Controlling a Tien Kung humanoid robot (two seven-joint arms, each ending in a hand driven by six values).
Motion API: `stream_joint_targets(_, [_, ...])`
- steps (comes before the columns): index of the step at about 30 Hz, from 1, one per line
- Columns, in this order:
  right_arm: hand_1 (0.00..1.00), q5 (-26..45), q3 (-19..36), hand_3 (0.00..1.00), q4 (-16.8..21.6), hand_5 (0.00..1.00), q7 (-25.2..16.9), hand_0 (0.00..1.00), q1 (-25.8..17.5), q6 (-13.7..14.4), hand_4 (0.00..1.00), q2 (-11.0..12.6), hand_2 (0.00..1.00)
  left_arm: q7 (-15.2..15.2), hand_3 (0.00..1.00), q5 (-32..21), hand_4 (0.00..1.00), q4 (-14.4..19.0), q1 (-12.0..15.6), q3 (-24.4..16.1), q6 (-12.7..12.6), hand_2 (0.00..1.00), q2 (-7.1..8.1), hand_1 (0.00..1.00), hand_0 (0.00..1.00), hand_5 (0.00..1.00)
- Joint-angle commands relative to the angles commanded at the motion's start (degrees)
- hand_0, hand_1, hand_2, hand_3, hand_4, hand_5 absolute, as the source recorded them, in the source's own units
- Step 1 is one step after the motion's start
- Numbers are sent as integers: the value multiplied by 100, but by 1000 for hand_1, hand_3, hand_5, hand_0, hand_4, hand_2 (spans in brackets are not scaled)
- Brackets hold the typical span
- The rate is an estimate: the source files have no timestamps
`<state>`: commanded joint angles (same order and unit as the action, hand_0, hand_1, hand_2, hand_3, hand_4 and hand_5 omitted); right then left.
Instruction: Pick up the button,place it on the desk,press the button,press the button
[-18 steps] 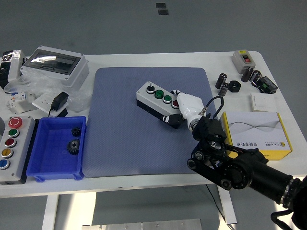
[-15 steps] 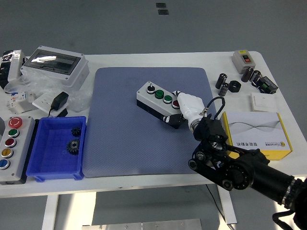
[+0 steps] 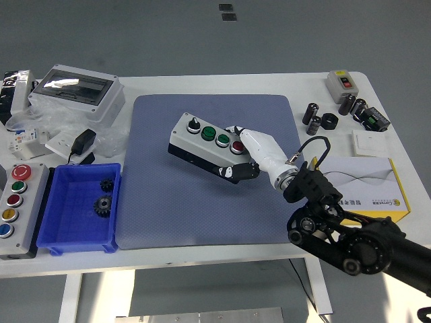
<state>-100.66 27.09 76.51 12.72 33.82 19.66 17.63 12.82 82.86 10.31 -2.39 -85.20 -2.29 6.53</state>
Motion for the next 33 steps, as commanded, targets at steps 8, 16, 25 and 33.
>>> stream_joint_targets(8, [296, -653, -422, 366, 379, 2, -483, 95, 29, -637, 132, 658, 340, -2, 583, 73, 637, 0, -30, -62, 4, 527, -12, 586, 624, 135])
stream_joint_targets(16, [308, -673, -433, 365, 200, 2, -438, 134, 7, -763, 148, 671, 341, 17, 583, 121, 639, 0, -36, -99, 6, 527, -8, 586, 624, 136])
stream_joint_targets(25, [627, -540, -577, 676, 128, 2, -461, 509, 132, -711, 386, 700, 643, 22, 584, 117, 639, 0, -49, -85, 8, 527, 9, 586, 626, 137])
stream_joint_targets(33, [743, -442, -592, 711, 155, 2, -463, 773, 181, -684, 460, 754, 744, 23, 584, 143, 637, 0, -54, -93, 14, 527, 25, 587, 625, 135])
